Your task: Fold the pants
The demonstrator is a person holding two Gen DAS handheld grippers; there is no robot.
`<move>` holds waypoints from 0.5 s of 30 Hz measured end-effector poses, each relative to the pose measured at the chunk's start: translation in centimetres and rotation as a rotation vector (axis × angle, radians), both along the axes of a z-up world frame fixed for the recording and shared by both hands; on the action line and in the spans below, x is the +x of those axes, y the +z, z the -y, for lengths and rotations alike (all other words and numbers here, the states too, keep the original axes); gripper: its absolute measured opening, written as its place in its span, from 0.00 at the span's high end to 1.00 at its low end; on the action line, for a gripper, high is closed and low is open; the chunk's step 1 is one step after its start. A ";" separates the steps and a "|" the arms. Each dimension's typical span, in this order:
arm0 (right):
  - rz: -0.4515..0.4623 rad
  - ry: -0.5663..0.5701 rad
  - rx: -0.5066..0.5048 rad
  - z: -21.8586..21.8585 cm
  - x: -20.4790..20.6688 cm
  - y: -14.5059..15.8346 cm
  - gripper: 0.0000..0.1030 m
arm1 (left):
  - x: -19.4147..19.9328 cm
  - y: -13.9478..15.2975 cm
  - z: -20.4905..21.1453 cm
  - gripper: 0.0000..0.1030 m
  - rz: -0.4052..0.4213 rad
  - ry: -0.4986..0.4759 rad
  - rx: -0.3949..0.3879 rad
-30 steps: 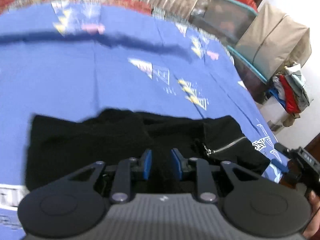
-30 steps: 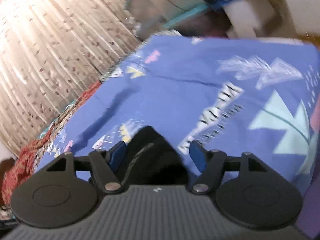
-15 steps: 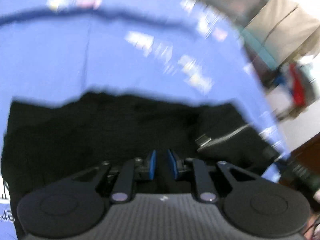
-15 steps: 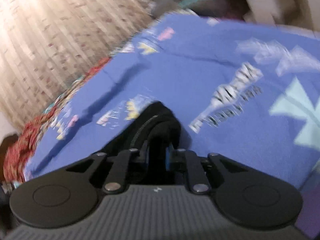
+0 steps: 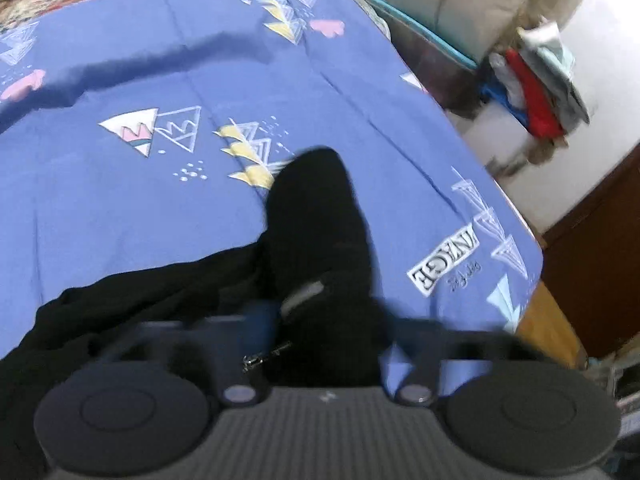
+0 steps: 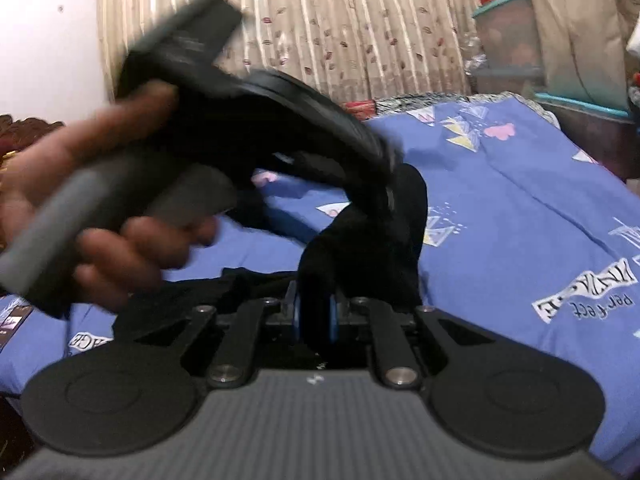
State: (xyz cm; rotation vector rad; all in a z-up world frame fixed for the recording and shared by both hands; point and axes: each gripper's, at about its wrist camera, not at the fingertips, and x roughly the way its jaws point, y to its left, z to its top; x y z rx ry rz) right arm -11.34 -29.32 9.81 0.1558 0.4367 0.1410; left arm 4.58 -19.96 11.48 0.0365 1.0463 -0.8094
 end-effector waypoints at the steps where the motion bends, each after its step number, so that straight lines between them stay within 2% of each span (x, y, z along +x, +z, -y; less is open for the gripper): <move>1: -0.001 0.008 -0.007 -0.2 0.0 0.2 0.85 | 0.0 0.1 -0.5 0.79 -0.001 0.008 -0.025; 3: 0.008 0.023 -0.005 -0.6 0.4 0.6 0.85 | 0.0 0.8 -2.3 0.82 -0.016 0.027 -0.102; 8: 0.039 0.159 0.052 -3.3 0.7 1.9 0.85 | -1.3 2.2 -10.4 0.82 0.015 0.145 -0.206; 11: 0.020 0.257 0.062 -6.7 1.0 1.9 0.85 | -2.0 1.8 -15.4 0.82 0.015 0.228 -0.224; 15: -0.040 0.370 0.058 -10.4 2.0 1.0 0.85 | -2.5 -0.4 -20.8 0.82 -0.023 0.336 -0.221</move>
